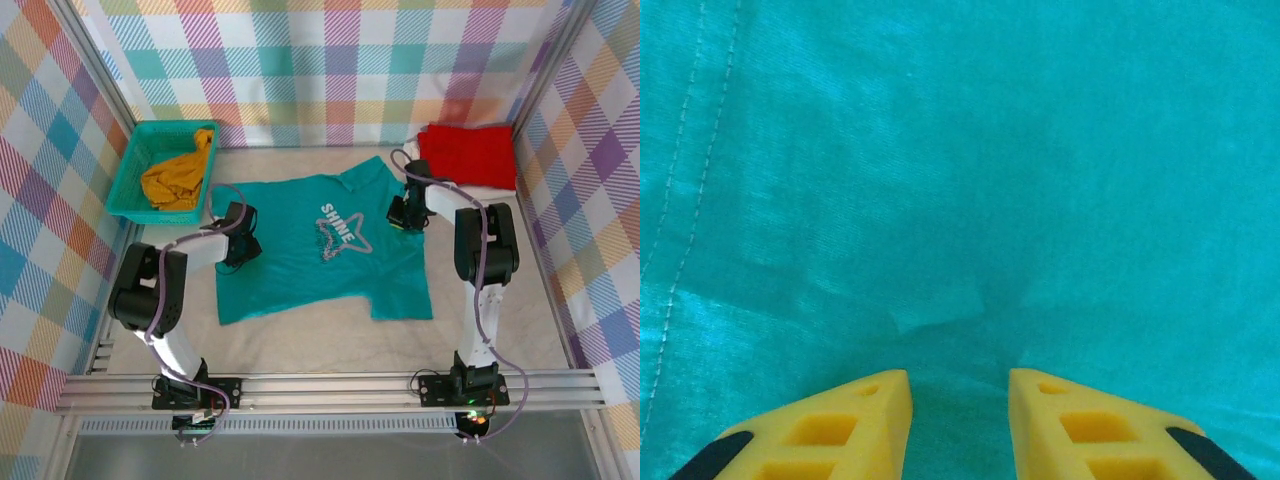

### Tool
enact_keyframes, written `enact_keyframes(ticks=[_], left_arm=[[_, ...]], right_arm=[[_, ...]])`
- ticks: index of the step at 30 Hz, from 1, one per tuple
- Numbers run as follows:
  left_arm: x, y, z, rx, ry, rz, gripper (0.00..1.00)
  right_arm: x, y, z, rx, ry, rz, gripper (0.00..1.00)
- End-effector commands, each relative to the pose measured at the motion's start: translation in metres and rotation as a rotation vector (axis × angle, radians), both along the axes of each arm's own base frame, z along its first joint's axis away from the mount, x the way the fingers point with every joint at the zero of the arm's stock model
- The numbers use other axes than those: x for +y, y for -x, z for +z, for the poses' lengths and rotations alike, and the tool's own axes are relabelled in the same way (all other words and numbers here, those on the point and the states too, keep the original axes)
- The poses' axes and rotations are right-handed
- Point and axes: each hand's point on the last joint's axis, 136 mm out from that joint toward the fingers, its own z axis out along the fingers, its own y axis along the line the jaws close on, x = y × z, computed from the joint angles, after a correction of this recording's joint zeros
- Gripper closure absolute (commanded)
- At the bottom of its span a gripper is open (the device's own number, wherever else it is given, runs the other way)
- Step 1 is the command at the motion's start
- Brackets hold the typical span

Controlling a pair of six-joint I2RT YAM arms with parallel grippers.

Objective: Fold and stack the t-shirts

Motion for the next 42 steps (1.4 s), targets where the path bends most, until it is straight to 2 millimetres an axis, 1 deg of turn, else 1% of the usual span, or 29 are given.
enact_keyframes(ticks=[1, 4, 6, 7, 9, 11, 13, 14, 15, 17, 19, 21, 22, 23, 24, 25, 26, 28, 29, 30, 33, 35, 38, 40, 42], left_arm=[[-0.002, -0.020, -0.011, 0.052, -0.059, -0.098, 0.67], [-0.012, -0.049, -0.008, 0.034, -0.057, -0.132, 0.66], [-0.018, -0.065, -0.002, 0.026, -0.049, -0.148, 0.66], [-0.019, -0.069, 0.001, 0.022, -0.051, -0.147, 0.66], [-0.017, -0.075, 0.017, -0.014, -0.054, -0.131, 0.66], [-0.013, -0.070, 0.032, -0.053, -0.057, -0.104, 0.65], [-0.005, -0.057, 0.048, -0.078, -0.069, -0.079, 0.62], [-0.001, -0.050, 0.055, -0.084, -0.074, -0.072, 0.62], [0.003, -0.040, 0.062, -0.087, -0.082, -0.061, 0.62], [0.011, -0.019, 0.072, -0.089, -0.081, -0.042, 0.62], [0.018, 0.007, 0.080, -0.092, -0.061, -0.019, 0.61], [0.026, 0.036, 0.082, -0.070, -0.042, 0.003, 0.60], [0.030, 0.052, 0.082, -0.051, -0.027, 0.011, 0.59], [0.033, 0.065, 0.081, -0.036, -0.015, 0.016, 0.59], [0.036, 0.082, 0.079, -0.010, -0.003, 0.019, 0.58], [0.040, 0.097, 0.078, 0.010, 0.005, 0.032, 0.48], [0.043, 0.108, 0.078, 0.023, 0.016, 0.039, 0.41], [0.047, 0.128, 0.074, 0.039, 0.053, 0.054, 0.42], [0.048, 0.133, 0.071, 0.044, 0.072, 0.061, 0.41], [0.050, 0.138, 0.068, 0.051, 0.093, 0.080, 0.35], [0.047, 0.141, 0.053, 0.084, 0.155, 0.099, 0.36], [0.046, 0.140, 0.043, 0.122, 0.168, 0.105, 0.36], [0.053, 0.141, 0.027, 0.174, 0.139, 0.114, 0.37], [0.056, 0.138, 0.016, 0.195, 0.143, 0.124, 0.38], [0.057, 0.132, 0.010, 0.198, 0.157, 0.124, 0.38]], right_arm=[[0.000, 0.023, -0.019, 0.077, -0.023, -0.068, 1.00], [-0.001, 0.022, -0.018, 0.072, -0.054, -0.124, 1.00], [-0.004, 0.015, -0.015, 0.056, -0.058, -0.141, 1.00], [-0.006, 0.011, -0.014, 0.052, -0.050, -0.144, 1.00], [-0.008, 0.001, -0.006, 0.038, -0.038, -0.136, 1.00], [-0.009, -0.006, 0.011, -0.002, -0.027, -0.118, 1.00], [-0.009, -0.008, 0.034, -0.049, -0.024, -0.106, 1.00], [-0.009, -0.008, 0.049, -0.076, -0.031, -0.097, 1.00], [-0.008, -0.006, 0.064, -0.104, -0.035, -0.089, 0.98], [-0.008, 0.003, 0.092, -0.151, -0.046, -0.076, 0.88], [-0.006, 0.020, 0.119, -0.202, -0.058, -0.058, 0.78], [-0.003, 0.040, 0.138, -0.254, -0.072, -0.038, 0.67], [-0.001, 0.053, 0.145, -0.277, -0.076, -0.023, 0.62], [0.000, 0.065, 0.149, -0.300, -0.074, -0.006, 0.60], [0.002, 0.079, 0.149, -0.321, -0.065, 0.022, 0.57], [0.003, 0.093, 0.151, -0.348, -0.051, 0.045, 0.55], [0.002, 0.105, 0.148, -0.359, -0.037, 0.058, 0.53], [-0.002, 0.127, 0.137, -0.379, -0.009, 0.077, 0.52], [-0.004, 0.133, 0.133, -0.389, -0.005, 0.079, 0.52], [-0.007, 0.141, 0.124, -0.386, 0.002, 0.076, 0.52], [-0.008, 0.153, 0.109, -0.362, -0.002, 0.074, 0.51], [-0.008, 0.158, 0.102, -0.334, 0.001, 0.077, 0.51], [-0.008, 0.166, 0.093, -0.302, 0.007, 0.085, 0.50], [-0.008, 0.171, 0.085, -0.284, 0.005, 0.092, 0.49], [-0.009, 0.174, 0.080, -0.268, 0.010, 0.090, 0.49]])
